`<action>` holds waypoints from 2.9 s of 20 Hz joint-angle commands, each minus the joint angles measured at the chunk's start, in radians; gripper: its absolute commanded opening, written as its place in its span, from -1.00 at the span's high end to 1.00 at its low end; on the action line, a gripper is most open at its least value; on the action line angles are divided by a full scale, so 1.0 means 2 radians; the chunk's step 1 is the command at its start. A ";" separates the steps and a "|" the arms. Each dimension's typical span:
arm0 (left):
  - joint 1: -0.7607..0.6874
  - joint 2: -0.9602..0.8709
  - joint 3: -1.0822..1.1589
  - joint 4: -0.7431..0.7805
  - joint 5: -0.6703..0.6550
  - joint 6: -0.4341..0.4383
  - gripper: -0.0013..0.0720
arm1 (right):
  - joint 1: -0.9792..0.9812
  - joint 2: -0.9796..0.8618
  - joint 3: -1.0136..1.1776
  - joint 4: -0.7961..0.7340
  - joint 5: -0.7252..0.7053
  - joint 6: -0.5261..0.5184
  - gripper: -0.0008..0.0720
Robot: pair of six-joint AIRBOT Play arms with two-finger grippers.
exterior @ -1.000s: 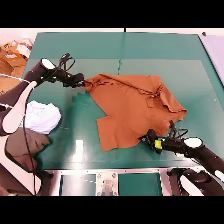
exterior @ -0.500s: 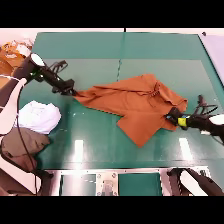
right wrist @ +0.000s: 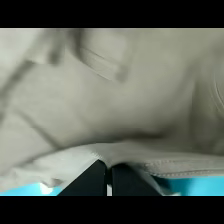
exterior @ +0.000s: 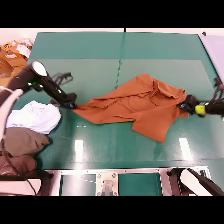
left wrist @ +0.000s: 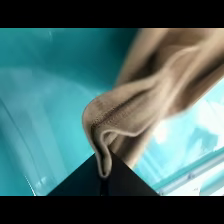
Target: Fold the shirts.
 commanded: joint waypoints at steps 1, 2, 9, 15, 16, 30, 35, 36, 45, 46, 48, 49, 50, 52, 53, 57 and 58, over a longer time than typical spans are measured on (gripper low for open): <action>-0.002 0.099 0.074 0.011 0.029 -0.031 0.90 | -0.002 0.036 0.133 -0.002 0.073 0.014 0.93; -0.002 0.125 0.112 0.011 0.046 -0.041 0.90 | -0.003 0.048 0.189 -0.002 0.075 0.026 0.93; -0.002 0.265 0.346 0.012 0.160 -0.084 0.90 | -0.029 0.063 0.539 -0.002 0.060 0.079 0.93; -0.002 0.331 0.364 0.014 0.214 -0.085 0.90 | -0.033 0.084 0.626 -0.008 0.012 0.081 0.93; -0.002 0.330 0.363 0.016 0.207 -0.085 0.90 | -0.033 0.085 0.624 -0.013 0.017 0.081 0.93; -0.048 0.044 0.125 -0.022 0.332 -0.082 0.89 | 0.021 -0.054 0.222 0.048 -0.117 -0.036 0.93; -0.084 -0.111 0.131 -0.047 0.505 -0.070 0.89 | 0.040 -0.216 0.245 0.048 -0.176 -0.042 0.93; -0.085 -0.128 0.131 -0.047 0.521 -0.070 0.89 | 0.040 -0.243 0.254 0.047 -0.175 -0.042 0.93; 0.003 -0.118 0.150 -0.043 0.248 -0.027 -0.53 | -0.068 -0.274 0.262 0.032 -0.020 -0.034 0.93; 0.020 -0.112 0.154 -0.043 0.212 -0.025 0.33 | -0.087 -0.267 0.260 0.032 0.004 -0.027 0.93; 0.047 -0.102 0.156 -0.043 0.166 -0.013 0.89 | -0.113 -0.241 0.240 0.028 0.034 -0.024 0.93; 0.056 -0.099 0.156 -0.043 0.146 -0.014 0.90 | -0.121 -0.222 0.222 0.016 0.039 -0.016 0.93; 0.061 -0.097 0.156 -0.043 0.126 -0.014 0.90 | -0.131 -0.200 0.200 -0.012 0.040 -0.003 0.93; 0.057 -0.087 0.151 -0.008 0.089 -0.014 0.90 | -0.152 -0.153 0.151 -0.086 0.041 0.038 0.93; 0.052 -0.074 0.134 0.002 0.083 -0.014 0.90 | -0.164 -0.133 0.126 -0.116 0.041 0.056 0.93; 0.048 0.037 -0.048 0.002 0.113 -0.001 0.90 | -0.225 -0.096 0.039 -0.146 0.045 0.088 0.12; 0.048 0.068 -0.100 0.001 0.126 -0.001 0.90 | -0.235 -0.096 0.021 -0.146 0.045 0.088 0.12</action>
